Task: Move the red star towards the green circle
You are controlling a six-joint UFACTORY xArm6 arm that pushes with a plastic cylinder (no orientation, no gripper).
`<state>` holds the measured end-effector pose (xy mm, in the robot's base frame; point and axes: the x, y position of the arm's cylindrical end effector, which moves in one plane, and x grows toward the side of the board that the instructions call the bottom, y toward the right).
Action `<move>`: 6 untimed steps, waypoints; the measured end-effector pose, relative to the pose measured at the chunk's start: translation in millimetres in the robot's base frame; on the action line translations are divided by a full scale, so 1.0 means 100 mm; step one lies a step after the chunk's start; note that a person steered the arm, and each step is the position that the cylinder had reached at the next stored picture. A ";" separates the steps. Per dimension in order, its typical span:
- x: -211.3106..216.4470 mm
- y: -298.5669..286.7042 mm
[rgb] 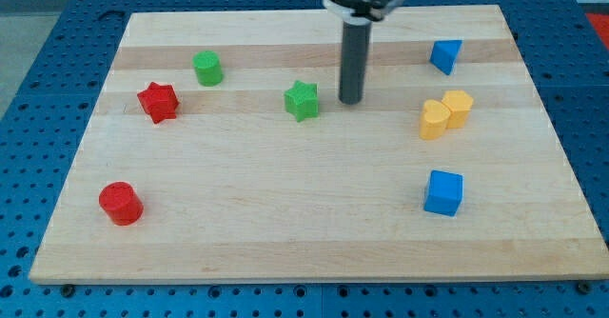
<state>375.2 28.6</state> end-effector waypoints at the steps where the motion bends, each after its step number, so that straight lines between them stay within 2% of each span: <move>1: 0.29 -0.53; 2: 0.58 -0.98; 4: 0.60 -1.92; 5: 0.73 -2.29; 6: 0.68 -2.59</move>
